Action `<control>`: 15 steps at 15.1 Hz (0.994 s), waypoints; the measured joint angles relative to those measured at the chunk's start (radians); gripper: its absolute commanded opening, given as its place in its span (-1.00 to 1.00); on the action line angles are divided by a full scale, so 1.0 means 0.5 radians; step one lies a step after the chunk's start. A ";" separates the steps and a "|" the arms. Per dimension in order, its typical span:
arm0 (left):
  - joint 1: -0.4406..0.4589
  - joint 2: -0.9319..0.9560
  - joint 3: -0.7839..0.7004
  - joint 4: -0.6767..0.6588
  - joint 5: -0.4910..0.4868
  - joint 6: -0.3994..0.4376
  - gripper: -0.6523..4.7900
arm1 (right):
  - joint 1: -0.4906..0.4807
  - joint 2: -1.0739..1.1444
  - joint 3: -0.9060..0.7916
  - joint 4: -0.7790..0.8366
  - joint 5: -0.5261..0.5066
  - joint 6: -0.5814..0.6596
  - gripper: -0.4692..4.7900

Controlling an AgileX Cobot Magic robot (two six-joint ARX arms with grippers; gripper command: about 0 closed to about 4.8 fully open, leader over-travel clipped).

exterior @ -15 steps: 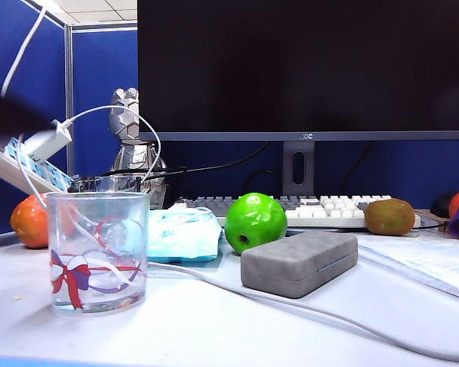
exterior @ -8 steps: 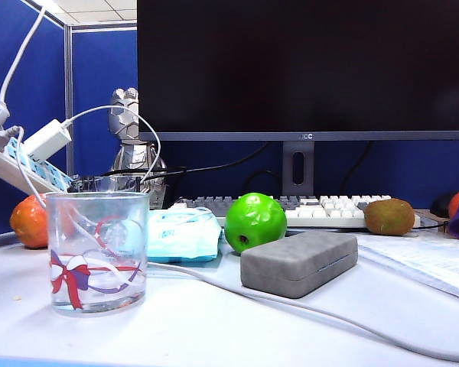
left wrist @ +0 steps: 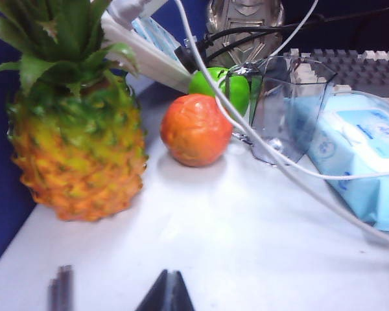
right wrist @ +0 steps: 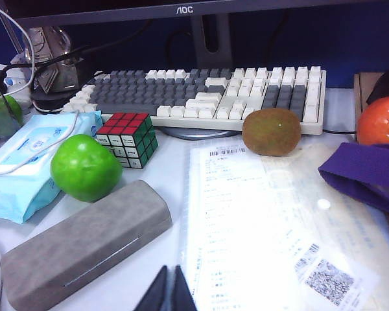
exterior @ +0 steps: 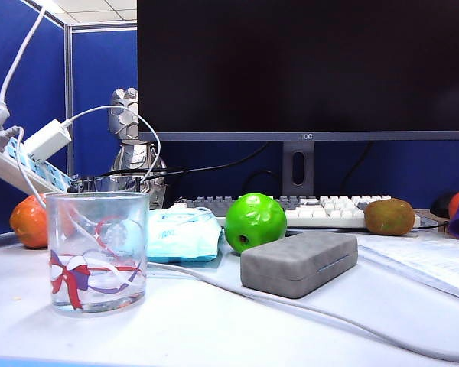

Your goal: Pick up the glasses, fold the temples of the glasses, place the glasses into the glasses case, and finally close the glasses case.

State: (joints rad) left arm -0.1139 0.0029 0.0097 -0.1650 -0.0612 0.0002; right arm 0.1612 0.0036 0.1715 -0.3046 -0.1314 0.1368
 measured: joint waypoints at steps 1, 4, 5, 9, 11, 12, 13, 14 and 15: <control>0.018 0.000 0.000 0.000 0.004 0.016 -0.78 | 0.000 0.000 0.000 0.000 -0.001 0.000 -0.83; 0.020 0.000 0.000 0.000 0.111 0.201 -0.78 | 0.000 0.000 0.000 0.000 -0.001 0.001 -0.82; 0.020 0.000 0.000 -0.001 0.060 0.144 -0.77 | 0.000 0.000 0.000 0.000 -0.001 0.000 -0.83; 0.020 0.000 0.000 0.000 0.007 -0.071 -0.77 | 0.000 0.000 0.000 0.000 -0.001 0.000 -0.83; 0.020 0.000 0.000 0.000 0.007 -0.072 -0.77 | 0.000 0.000 0.000 0.000 0.000 0.000 -0.82; 0.020 0.000 0.000 0.000 0.007 -0.072 -0.77 | 0.000 0.000 0.000 0.000 -0.001 0.000 -0.83; 0.020 0.000 0.000 0.000 0.007 -0.072 -0.77 | 0.000 0.000 0.000 0.000 0.000 0.000 -0.83; 0.020 0.000 0.000 0.000 0.007 -0.072 -0.77 | -0.014 0.000 -0.027 0.027 0.003 -0.017 -0.83; 0.020 0.000 0.000 0.000 0.006 -0.072 -0.77 | -0.094 0.000 -0.135 0.045 0.178 -0.060 -0.82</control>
State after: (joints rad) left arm -0.1040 0.0029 0.0097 -0.1650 -0.0582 -0.0357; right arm 0.1143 0.0036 0.1040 -0.2821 -0.0425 0.1070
